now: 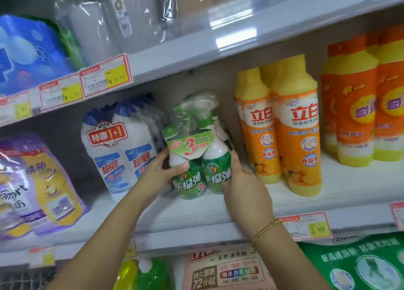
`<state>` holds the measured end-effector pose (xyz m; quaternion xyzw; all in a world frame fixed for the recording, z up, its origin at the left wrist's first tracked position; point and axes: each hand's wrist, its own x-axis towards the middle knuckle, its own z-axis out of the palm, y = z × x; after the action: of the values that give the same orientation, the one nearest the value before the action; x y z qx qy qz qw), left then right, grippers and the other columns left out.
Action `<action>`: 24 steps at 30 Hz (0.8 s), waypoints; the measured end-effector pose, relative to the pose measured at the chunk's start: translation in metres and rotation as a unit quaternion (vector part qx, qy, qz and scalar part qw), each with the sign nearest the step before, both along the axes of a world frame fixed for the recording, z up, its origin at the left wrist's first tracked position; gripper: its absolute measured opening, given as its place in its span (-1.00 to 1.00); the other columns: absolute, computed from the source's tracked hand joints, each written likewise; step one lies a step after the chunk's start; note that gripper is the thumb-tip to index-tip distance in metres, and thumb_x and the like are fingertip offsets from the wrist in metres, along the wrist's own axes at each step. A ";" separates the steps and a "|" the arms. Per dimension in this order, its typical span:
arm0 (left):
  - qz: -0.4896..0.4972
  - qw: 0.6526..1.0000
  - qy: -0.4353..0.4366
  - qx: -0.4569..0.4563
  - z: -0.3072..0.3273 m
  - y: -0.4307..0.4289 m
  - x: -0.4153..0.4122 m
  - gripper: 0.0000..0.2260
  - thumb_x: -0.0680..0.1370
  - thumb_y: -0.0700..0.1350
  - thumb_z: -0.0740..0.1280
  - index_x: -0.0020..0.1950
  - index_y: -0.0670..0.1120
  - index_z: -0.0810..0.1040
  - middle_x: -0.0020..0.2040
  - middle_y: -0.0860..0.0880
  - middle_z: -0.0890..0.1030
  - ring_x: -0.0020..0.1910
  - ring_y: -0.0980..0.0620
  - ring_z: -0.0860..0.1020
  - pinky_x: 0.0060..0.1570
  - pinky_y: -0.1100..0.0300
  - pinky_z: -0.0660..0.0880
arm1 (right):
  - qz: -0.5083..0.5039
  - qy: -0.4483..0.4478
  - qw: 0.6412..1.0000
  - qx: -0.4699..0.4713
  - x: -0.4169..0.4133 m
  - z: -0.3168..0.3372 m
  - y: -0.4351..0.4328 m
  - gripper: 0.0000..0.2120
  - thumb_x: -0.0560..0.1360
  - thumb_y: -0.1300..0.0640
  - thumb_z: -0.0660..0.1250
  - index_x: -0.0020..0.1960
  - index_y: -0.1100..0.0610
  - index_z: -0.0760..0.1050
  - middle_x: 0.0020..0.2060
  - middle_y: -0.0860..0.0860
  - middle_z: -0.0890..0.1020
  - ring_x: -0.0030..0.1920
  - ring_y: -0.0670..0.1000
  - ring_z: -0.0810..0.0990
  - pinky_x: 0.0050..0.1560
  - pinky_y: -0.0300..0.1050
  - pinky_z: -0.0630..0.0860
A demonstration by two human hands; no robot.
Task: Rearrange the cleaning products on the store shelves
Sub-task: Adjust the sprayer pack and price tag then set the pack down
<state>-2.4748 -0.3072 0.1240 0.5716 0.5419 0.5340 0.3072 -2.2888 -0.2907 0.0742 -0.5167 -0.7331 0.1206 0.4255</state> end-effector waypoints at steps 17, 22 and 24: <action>0.114 0.986 0.073 0.097 -0.012 -0.008 -0.004 -0.64 0.44 -0.09 0.45 0.23 0.01 0.54 0.09 0.10 0.64 0.12 0.13 0.60 0.08 0.31 0.53 | -0.020 0.035 0.993 0.109 0.000 -0.011 -0.011 -0.51 0.49 0.10 0.34 0.39 0.05 0.32 0.10 0.05 0.56 -0.05 0.09 0.58 -0.27 -0.15 0.34; 0.391 0.887 0.110 0.221 0.007 -0.036 -0.049 -0.58 0.46 -0.14 0.47 0.26 -0.12 0.42 0.23 0.03 0.38 0.07 0.19 0.46 -0.04 0.60 0.38 | -0.011 -0.019 0.982 0.188 0.000 -0.017 -0.014 -0.84 0.43 0.06 0.40 -0.02 0.09 0.61 -0.12 0.01 0.61 -0.26 0.05 0.59 -0.46 -0.29 0.20; 0.367 0.914 0.059 0.164 0.016 -0.030 -0.083 -0.43 0.35 -0.13 0.54 0.28 -0.16 0.39 0.26 -0.06 0.46 0.11 0.06 0.54 0.03 0.38 0.50 | -0.010 -0.035 0.982 0.187 0.000 -0.017 -0.015 -0.85 0.40 0.11 0.45 -0.05 0.11 0.61 -0.16 0.01 0.61 -0.28 0.07 0.59 -0.39 -0.26 0.25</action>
<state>-2.5580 -0.3374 0.1399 0.4055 0.6357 0.6555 -0.0411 -2.2885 -0.3052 0.0573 -0.4393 -0.7521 -0.0414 0.4896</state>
